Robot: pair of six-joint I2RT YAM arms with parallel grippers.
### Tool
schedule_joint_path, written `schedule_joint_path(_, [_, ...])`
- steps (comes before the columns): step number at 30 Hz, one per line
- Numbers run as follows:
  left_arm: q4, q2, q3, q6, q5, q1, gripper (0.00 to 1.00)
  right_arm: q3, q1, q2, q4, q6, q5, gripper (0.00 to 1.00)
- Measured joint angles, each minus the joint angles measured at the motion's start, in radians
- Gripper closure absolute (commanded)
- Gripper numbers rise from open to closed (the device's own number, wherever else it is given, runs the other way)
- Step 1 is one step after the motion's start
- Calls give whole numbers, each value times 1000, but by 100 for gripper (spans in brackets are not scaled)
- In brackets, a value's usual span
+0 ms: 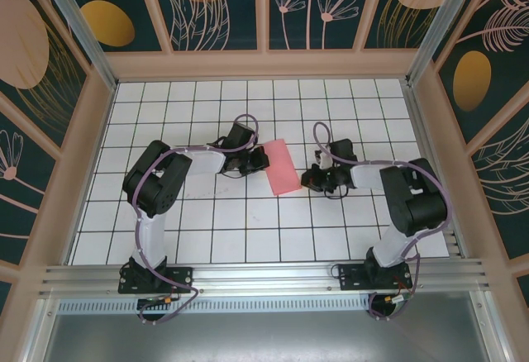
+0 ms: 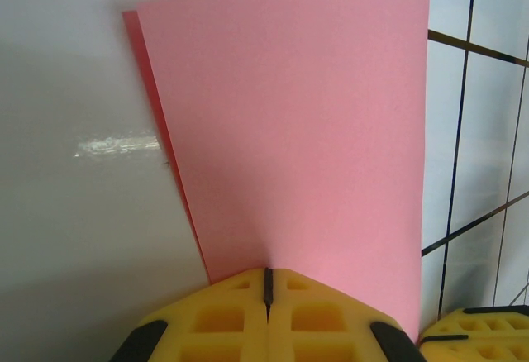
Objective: Fold a paper plane with a square sheet of paper (pick it up from the middle)
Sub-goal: Fold the square sheet of paper in half at the center of the table, then rotate the paper at the center of the table.
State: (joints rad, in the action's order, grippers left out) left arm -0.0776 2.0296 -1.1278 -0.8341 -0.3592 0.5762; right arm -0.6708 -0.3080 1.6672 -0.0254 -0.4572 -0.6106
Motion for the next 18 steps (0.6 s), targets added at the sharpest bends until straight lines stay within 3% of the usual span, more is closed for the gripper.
schedule_joint_path(4, [16,-3,-11,19,0,0,100,1,6,-61,61,-3,34,100])
schedule_joint_path(6, [45,-4,-29,35,8,0,100,0,6,-111,78,-10,53,94])
schedule_joint_path(9, [101,-16,-53,52,32,-5,91,-24,-3,-165,105,-19,110,86])
schedule_joint_path(14, [153,-94,-104,64,60,-15,78,-95,-74,-145,138,-26,215,63])
schedule_joint_path(18, [157,-196,-110,66,122,-15,72,-141,-136,-93,151,-31,267,57])
